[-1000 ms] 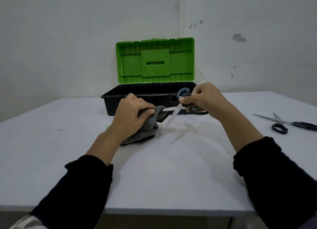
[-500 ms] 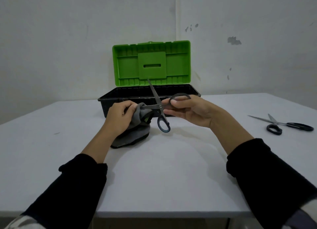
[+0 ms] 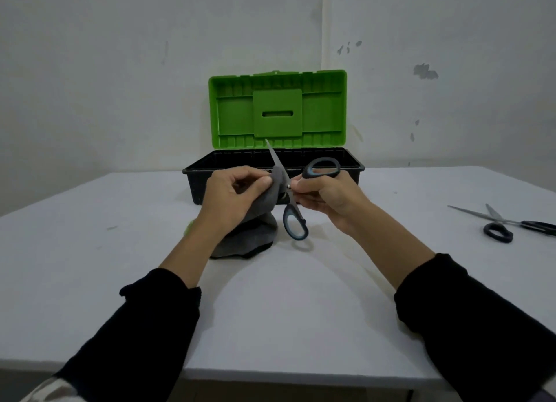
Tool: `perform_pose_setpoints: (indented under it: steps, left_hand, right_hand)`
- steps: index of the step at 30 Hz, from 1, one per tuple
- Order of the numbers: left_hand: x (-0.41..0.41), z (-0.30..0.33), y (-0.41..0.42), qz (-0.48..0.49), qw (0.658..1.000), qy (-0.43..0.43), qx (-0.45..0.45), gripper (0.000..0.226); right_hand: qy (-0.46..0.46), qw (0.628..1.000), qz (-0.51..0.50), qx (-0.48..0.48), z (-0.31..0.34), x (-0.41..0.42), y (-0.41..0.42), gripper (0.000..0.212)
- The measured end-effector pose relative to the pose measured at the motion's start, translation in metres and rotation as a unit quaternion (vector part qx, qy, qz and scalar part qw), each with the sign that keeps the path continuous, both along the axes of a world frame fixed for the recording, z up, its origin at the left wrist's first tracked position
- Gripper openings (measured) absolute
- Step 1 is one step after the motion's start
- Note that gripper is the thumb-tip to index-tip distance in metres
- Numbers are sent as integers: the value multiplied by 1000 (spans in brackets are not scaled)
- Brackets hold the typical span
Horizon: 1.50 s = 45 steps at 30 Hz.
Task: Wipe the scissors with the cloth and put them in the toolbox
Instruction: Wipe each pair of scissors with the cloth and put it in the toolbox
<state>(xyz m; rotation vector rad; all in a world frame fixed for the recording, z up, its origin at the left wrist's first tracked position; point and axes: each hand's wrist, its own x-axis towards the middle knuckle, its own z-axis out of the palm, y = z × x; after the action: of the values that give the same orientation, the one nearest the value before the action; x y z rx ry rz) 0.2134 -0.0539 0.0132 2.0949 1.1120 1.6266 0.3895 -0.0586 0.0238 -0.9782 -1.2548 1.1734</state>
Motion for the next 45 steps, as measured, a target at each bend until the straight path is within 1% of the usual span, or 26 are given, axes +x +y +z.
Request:
perform_pose_setpoints:
  steps: [5,8,10,12,15,16,19,23,24,27,30,32,35,38,41,43,45]
  left_hand:
    - [0,1,-4,-21,999,32,17,12]
    - [-2,0,-2,-5,999,44,13,24]
    - [-2,-1,-1,10,1000,27,13,28]
    - [-2,-1,-1,7,1000,8,6,23]
    - [0,-1,-2,5,1000,22,5,8]
    - [1,-1,-2,16,1000,25,9,6]
    - [3,-1,0,48,998,39,25,14]
    - [-1,0,-3,-5,998,63,-1,5]
    - [-2,-1,-3,-11,998,60,-5,7]
    - [-1,-1,1,-14,999,43,-22,8]
    - [-2,-3,4,-25,995,85,-39,8]
    - [-6,-4,6,-25,994,98,-50,9]
    - [-15,-5,12,-1,992,103,-72,8]
    - [-18,-5,12,-3,993,72,-94,5]
    - [-19,-2,12,3,995,-2,-105,5]
    - [-20,-1,13,-5,991,-63,-116,10]
    - [-21,2,14,-17,984,-121,-128,14]
  right_hand:
    - [33,999,-6,18,0,-2,0,6]
    - [41,999,0,15,0,-6,-2,4]
    - [33,999,12,23,-1,-9,-4,4]
    - [16,999,25,36,0,-9,-5,5]
    - [4,998,37,41,2,-7,-7,11]
    - [4,998,42,39,3,-7,-8,11]
    - [12,998,42,36,4,-9,-9,7]
    - [6,999,25,43,3,-8,-8,16]
    - [-1,998,23,50,3,-8,-9,14]
    - [-22,997,23,66,2,-8,-8,9]
    - [-42,997,12,66,3,-6,-7,10]
    - [-40,998,6,58,5,-4,-6,6]
    - [-31,998,-4,50,9,4,-6,13]
    - [-23,998,-21,60,15,15,-4,20]
    - [-50,993,-69,80,20,25,0,22]
    - [-123,981,-96,113,22,29,1,23]
    - [-241,955,-93,147,25,29,-3,22]
